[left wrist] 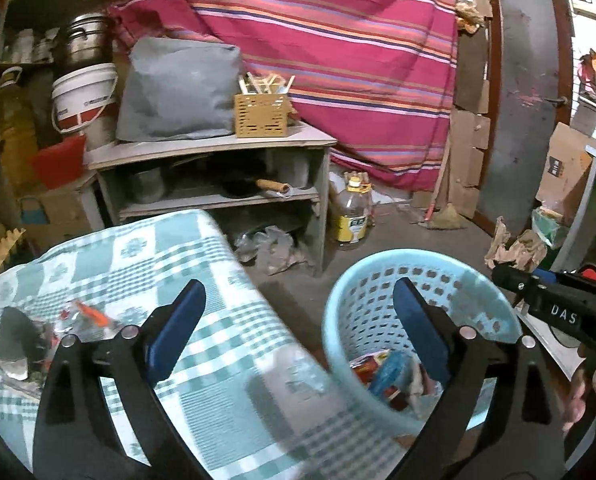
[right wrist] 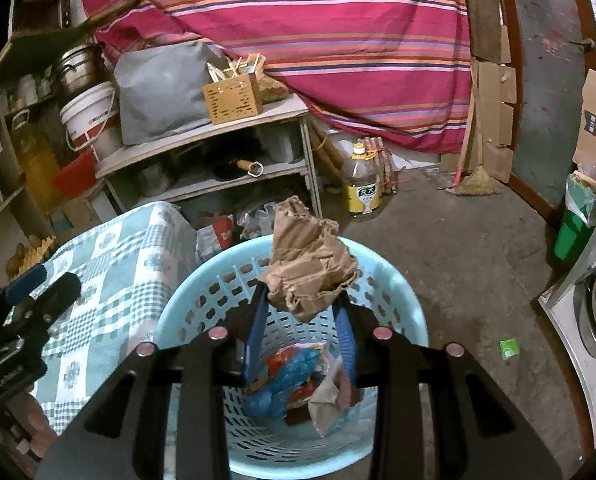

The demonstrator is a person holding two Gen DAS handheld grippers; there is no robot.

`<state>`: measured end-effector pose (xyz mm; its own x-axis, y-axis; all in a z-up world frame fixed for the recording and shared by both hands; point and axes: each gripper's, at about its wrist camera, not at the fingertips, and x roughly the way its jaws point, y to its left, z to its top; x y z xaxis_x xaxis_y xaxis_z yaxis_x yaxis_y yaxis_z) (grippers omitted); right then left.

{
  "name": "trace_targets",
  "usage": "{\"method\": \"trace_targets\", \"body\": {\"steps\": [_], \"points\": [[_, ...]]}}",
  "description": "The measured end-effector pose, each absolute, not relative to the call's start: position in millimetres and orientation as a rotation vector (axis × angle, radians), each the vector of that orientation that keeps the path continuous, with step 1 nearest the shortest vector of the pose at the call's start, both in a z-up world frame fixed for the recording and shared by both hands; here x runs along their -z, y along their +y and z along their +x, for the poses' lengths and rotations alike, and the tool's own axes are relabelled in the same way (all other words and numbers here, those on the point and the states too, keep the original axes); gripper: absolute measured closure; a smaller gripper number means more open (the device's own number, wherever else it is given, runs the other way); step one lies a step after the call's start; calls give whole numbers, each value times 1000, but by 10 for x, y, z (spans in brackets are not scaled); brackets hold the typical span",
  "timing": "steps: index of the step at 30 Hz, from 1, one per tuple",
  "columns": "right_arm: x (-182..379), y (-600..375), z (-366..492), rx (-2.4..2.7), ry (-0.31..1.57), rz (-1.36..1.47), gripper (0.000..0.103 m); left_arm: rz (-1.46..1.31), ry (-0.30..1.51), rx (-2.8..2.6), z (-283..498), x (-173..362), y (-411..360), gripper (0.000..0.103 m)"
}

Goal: Collect trash
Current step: 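Carry both items over the blue basket and open both tools to drop them, then grasp the black rubber cone with the left tool while the right tool grasps the clear orange-strip bag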

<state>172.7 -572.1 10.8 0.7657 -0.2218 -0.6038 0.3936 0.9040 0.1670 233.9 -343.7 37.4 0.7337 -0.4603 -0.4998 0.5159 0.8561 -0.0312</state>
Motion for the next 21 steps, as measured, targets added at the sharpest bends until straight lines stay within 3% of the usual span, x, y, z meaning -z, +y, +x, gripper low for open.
{"method": "trace_targets", "body": {"steps": [9,10,11,13,21], "points": [[-28,-5534,1992,329,669,275,69,147,495,441,2410,-389,-2718,6],[-23,-5511,2015,335,674,271,63,146,495,429,2429,-388,-2614,6],[-20,-5483,2028,345,677,265,45,143,498,415,2455,-384,-2507,6],[-23,-5441,2047,372,673,241,30,131,510,375,2526,-359,-2246,6],[-56,-5225,2177,429,677,188,21,105,535,189,2843,-221,-1333,6]]}}
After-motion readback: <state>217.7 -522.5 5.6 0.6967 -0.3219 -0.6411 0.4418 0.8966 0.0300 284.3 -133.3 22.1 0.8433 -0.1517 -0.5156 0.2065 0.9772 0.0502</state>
